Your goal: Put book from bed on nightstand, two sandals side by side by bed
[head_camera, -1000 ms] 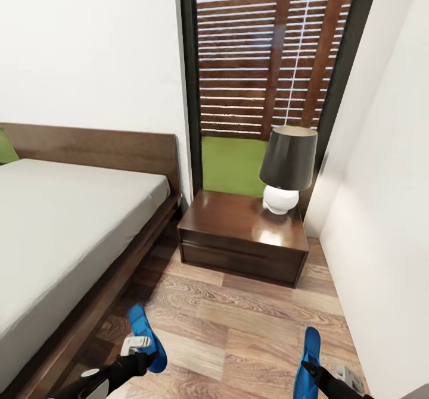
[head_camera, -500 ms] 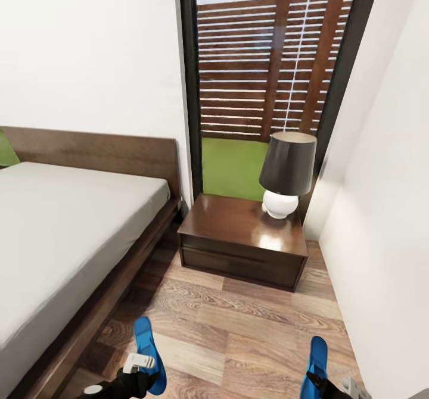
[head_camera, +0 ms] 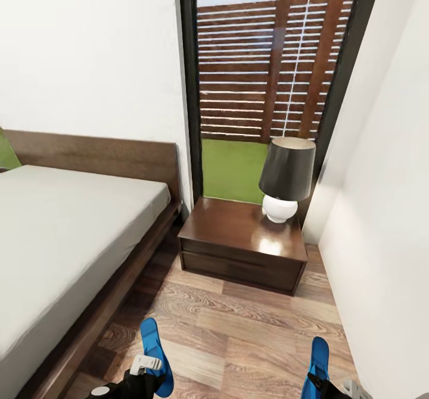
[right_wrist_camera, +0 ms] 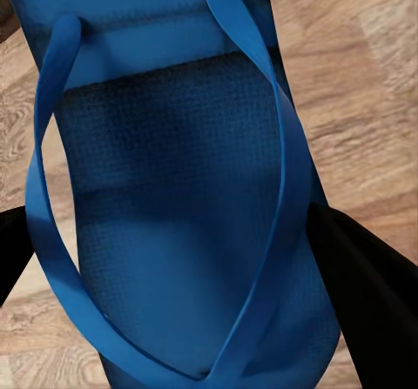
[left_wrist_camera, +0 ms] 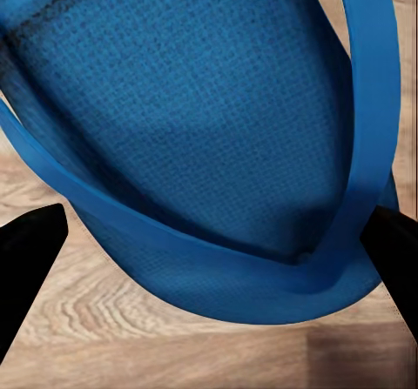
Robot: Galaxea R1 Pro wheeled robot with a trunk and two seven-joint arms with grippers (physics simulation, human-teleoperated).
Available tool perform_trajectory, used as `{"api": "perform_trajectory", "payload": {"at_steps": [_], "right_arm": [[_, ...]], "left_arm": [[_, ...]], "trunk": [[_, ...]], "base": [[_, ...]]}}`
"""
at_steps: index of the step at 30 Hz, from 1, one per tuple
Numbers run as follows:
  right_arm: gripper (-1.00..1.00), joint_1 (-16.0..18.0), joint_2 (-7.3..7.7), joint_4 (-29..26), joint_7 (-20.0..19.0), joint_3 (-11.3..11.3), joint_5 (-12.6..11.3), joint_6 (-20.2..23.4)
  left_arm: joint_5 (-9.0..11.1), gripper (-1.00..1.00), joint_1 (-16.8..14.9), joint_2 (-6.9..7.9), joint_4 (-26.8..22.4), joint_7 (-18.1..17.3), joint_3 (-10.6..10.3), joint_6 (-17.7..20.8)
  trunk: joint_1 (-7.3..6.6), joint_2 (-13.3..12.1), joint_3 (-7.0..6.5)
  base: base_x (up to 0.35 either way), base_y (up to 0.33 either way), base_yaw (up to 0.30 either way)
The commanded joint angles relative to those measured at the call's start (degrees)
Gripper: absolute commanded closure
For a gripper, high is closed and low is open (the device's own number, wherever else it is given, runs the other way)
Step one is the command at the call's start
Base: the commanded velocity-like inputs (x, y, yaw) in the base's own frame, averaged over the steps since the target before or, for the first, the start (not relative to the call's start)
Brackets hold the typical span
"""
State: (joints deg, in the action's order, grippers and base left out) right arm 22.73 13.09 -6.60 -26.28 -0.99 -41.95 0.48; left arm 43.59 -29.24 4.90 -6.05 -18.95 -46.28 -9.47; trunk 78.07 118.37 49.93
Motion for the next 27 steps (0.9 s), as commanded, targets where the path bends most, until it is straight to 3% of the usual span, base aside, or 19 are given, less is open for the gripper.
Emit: {"api": "perform_trajectory", "payload": {"at_steps": [1, 27], "right_arm": [[1.0, 0.03, 0.01, 0.07, -0.26, -0.06, -0.15, 0.05], [1.0, 0.03, -0.07, 0.1, -0.26, -0.06, -0.15, -0.22]], "left_arm": [[0.48, 1.0, -0.03, -0.07, 0.03, -0.06, -0.49, -0.2], [0.45, 1.0, 0.13, -1.52, 0.08, -0.12, -0.48, -0.19]], "trunk": [[-0.23, -0.4, -0.14], [-5.94, -10.82, -4.8]], "base": [[0.0, 0.0, 0.0], [0.0, 0.0, 0.0]]}}
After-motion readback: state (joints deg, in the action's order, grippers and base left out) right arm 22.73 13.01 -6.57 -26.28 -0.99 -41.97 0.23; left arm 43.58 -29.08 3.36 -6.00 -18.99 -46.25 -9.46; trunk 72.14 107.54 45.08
